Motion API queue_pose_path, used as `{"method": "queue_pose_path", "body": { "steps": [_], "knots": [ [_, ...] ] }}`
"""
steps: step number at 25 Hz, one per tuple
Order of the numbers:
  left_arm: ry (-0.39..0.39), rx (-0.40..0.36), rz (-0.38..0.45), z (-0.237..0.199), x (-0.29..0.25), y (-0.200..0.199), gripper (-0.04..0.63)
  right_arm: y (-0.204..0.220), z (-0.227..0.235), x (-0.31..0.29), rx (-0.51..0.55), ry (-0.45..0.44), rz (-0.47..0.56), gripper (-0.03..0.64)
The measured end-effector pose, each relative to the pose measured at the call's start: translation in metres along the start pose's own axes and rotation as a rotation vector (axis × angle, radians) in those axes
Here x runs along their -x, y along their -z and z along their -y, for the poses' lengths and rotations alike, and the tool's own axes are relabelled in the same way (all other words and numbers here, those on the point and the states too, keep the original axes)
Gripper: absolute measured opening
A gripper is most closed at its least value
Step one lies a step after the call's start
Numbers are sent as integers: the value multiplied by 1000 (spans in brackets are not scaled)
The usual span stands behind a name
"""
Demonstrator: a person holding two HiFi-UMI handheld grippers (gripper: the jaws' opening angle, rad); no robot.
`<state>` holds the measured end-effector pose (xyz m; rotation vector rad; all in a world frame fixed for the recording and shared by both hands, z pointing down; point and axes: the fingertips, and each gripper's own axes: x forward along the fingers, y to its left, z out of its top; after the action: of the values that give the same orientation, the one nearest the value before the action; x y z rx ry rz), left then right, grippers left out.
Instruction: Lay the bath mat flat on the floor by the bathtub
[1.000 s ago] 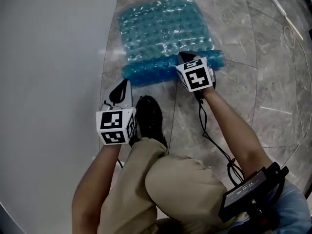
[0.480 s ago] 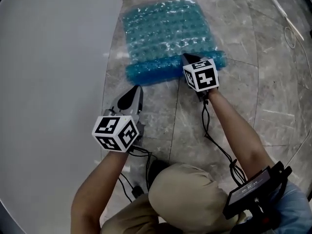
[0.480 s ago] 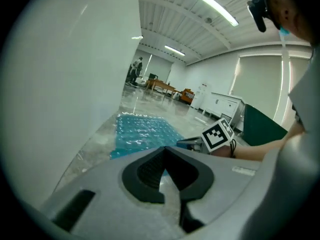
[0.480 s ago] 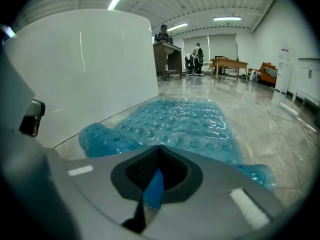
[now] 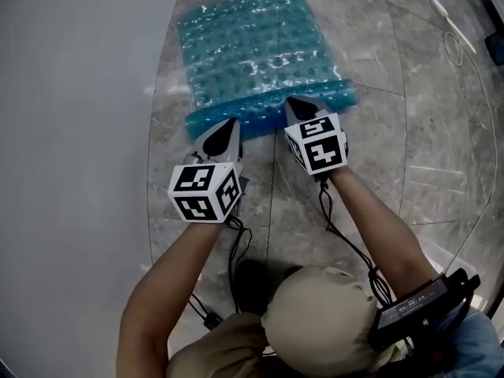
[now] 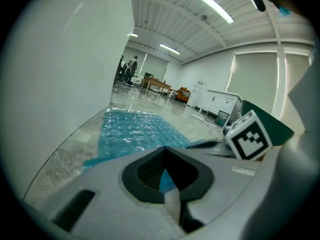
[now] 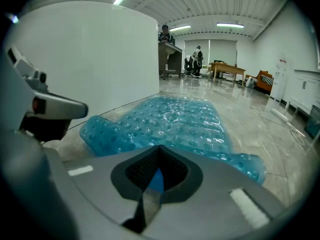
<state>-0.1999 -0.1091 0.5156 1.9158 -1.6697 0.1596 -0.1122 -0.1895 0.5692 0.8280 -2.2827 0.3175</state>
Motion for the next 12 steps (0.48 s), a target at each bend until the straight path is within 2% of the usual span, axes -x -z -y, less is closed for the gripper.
{"method": "queue_pose_path", "body": {
  "steps": [6, 9, 12],
  "knots": [
    [4, 4, -76, -4, -35, 11, 8, 42, -20, 29, -59, -37, -75, 6],
    [-28, -13, -136, -15, -45, 25, 8, 34, -33, 42, -90, -100, -113, 6],
    [-24, 20, -167, -8, -42, 43, 6, 10, -29, 76, -101, -60, -54, 8]
  ]
}}
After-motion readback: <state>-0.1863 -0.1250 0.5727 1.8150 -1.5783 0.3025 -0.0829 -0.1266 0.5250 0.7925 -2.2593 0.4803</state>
